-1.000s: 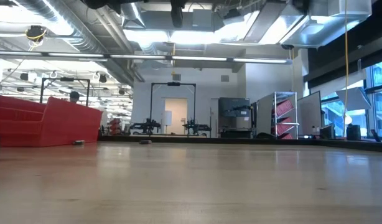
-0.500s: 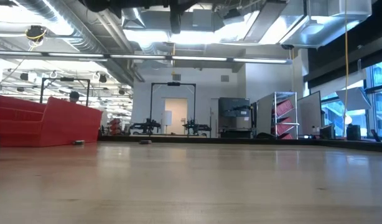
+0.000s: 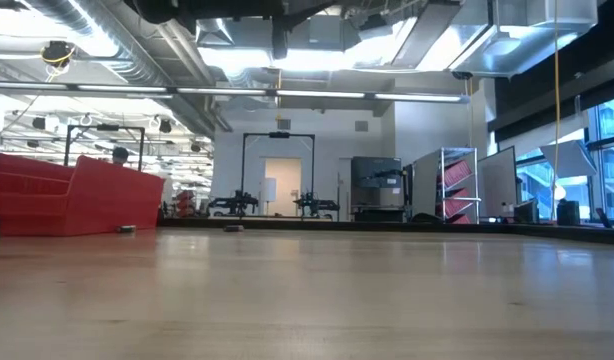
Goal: Sort batteries
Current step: Put the small black battery into the bottom red bin
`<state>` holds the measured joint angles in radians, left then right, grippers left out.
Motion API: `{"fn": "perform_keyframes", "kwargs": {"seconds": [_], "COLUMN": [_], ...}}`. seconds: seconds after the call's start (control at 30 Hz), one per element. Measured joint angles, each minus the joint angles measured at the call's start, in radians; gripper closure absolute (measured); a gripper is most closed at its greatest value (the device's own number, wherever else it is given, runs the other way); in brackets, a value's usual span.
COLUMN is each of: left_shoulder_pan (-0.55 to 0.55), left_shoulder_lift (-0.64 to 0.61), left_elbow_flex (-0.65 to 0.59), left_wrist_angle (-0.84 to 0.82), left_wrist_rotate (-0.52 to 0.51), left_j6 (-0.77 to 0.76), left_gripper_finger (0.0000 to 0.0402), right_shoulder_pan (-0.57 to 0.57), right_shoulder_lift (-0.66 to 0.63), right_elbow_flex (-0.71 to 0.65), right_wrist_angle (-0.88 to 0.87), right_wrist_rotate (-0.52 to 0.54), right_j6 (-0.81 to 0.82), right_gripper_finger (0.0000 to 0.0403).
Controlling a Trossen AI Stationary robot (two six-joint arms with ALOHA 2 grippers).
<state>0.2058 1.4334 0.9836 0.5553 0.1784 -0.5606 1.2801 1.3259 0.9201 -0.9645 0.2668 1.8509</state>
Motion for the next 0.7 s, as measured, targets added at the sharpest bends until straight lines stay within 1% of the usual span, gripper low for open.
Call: {"fn": "perform_keyframes", "kwargs": {"seconds": [0.13,0.33,0.5,0.7], "left_shoulder_pan": [0.0,0.0,-0.003,-0.003], "left_shoulder_lift": [0.0,0.0,0.0,0.0], "left_elbow_flex": [0.0,0.0,0.0,0.0], "left_wrist_angle": [-0.002,-0.005,-0.006,-0.014], "left_wrist_rotate": [-0.006,-0.008,-0.008,-0.008], "left_j6": [0.0,-0.013,-0.025,-0.043], "left_gripper_finger": [0.0286,0.0286,0.0286,0.0286], "right_shoulder_pan": [0.003,-0.006,-0.004,-0.004], "right_shoulder_lift": [0.017,0.02,0.02,0.026], "right_elbow_flex": [-0.046,-0.115,-0.154,-0.175], "right_wrist_angle": [0.026,0.082,0.116,0.123], "right_wrist_rotate": [0.017,0.018,-0.004,-0.025], "right_j6": [0.031,0.024,-0.047,-0.204], "right_gripper_finger": [0.0376,0.0376,0.0376,0.0371]}}
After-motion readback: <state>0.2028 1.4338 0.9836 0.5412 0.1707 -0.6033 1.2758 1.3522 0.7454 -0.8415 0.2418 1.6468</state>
